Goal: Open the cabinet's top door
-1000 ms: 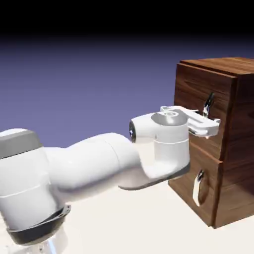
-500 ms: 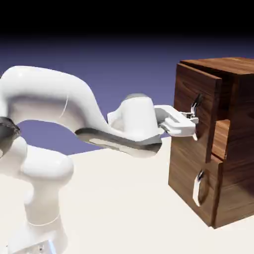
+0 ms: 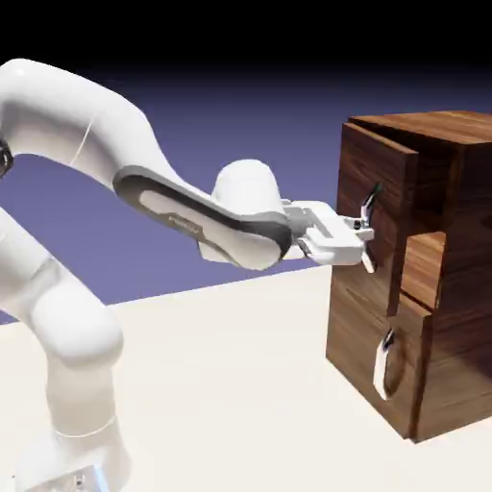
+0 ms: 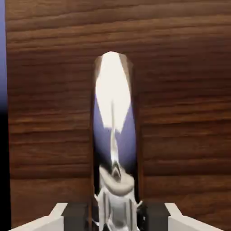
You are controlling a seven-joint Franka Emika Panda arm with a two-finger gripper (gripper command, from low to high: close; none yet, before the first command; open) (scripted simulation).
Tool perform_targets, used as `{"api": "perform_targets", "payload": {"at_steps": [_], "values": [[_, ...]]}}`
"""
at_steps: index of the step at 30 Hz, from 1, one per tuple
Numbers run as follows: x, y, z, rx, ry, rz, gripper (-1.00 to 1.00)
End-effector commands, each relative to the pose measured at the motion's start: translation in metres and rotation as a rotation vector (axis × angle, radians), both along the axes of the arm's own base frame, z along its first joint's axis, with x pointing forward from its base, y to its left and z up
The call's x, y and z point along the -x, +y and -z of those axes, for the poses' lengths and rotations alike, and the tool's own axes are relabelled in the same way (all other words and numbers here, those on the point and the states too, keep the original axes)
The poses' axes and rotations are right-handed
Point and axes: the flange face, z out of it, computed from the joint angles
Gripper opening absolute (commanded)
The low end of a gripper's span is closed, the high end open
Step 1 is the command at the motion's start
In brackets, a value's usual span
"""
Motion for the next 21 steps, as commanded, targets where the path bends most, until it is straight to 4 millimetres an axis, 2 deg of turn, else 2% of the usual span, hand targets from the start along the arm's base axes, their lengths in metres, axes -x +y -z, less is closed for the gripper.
{"api": "perform_targets", "payload": {"at_steps": [1, 11, 21], "values": [[0.004, 0.004, 0.0, 0.001, 0.0, 0.018, -1.0], [0.036, 0.045, 0.0, 0.001, 0.0, 0.204, -1.0], [0.06, 0.09, 0.0, 0.001, 0.0, 0.384, -1.0]]}}
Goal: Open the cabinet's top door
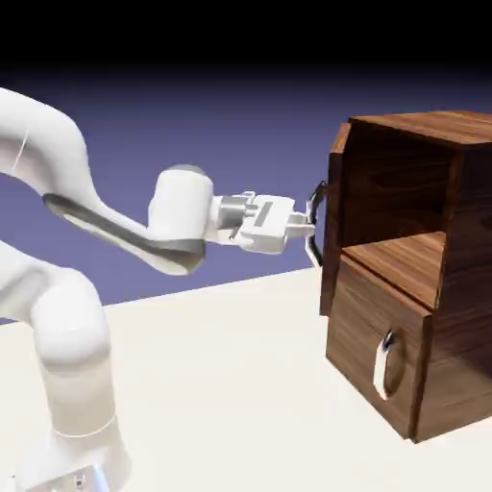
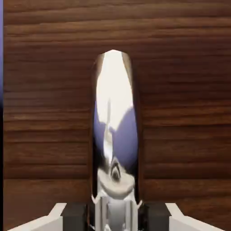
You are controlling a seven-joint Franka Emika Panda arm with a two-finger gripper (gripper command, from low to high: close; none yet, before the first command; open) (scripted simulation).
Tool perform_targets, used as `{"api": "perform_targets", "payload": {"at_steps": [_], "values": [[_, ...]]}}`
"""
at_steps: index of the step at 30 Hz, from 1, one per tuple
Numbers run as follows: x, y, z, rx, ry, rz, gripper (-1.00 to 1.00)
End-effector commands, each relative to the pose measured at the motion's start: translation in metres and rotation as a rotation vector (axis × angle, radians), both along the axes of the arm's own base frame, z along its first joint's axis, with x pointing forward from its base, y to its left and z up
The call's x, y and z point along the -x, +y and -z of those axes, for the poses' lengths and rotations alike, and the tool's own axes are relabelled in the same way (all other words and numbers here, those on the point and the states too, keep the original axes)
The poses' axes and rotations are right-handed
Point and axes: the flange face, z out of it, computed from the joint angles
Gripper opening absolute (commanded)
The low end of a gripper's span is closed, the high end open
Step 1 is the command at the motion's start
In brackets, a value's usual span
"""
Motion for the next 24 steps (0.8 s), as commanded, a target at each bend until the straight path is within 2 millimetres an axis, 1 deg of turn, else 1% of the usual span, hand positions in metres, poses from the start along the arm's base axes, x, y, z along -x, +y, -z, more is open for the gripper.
{"api": "perform_targets", "payload": {"at_steps": [1, 6, 10, 17, 24], "values": [[0.002, 0.005, 0.0, 0.001, -0.001, 0.017, -1.0], [0.011, 0.031, 0.0, 0.001, -0.001, 0.115, -1.0], [0.017, 0.056, 0.0, 0.001, -0.001, 0.205, -1.0], [0.022, 0.109, 0.0, 0.001, 0.0, 0.395, -1.0], [0.016, 0.162, 0.0, 0.001, 0.0, 0.583, -1.0]]}}
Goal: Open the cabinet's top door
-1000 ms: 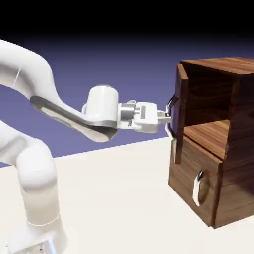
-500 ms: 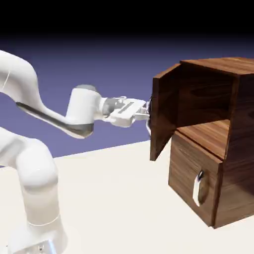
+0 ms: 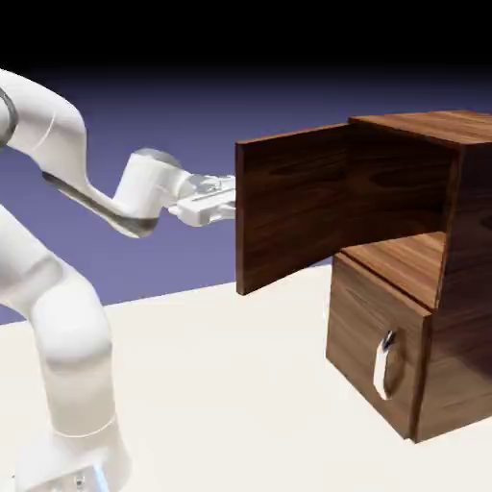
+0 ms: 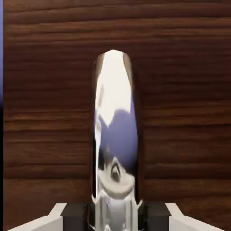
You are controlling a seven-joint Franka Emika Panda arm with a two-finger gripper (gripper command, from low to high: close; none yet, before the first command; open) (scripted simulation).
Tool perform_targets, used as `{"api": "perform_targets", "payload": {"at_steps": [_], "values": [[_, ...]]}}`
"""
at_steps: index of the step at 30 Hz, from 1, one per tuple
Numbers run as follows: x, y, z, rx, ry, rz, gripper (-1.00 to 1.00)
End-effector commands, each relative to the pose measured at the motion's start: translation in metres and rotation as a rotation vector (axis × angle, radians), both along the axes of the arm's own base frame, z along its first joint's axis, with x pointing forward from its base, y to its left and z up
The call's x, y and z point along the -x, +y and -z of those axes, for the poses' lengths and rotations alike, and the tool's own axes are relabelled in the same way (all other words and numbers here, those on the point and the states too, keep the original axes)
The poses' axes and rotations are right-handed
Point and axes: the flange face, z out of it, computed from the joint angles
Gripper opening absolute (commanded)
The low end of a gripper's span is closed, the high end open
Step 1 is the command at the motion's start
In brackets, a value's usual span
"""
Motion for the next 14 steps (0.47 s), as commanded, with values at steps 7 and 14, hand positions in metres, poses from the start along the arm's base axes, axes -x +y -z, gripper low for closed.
{"api": "perform_targets", "payload": {"at_steps": [7, 14], "values": [[-0.012, 0.044, 0.0, 0.0, 0.0, 0.159, -1.0], [-0.025, 0.074, 0.0, 0.0, 0.0, 0.276, -1.0]]}}
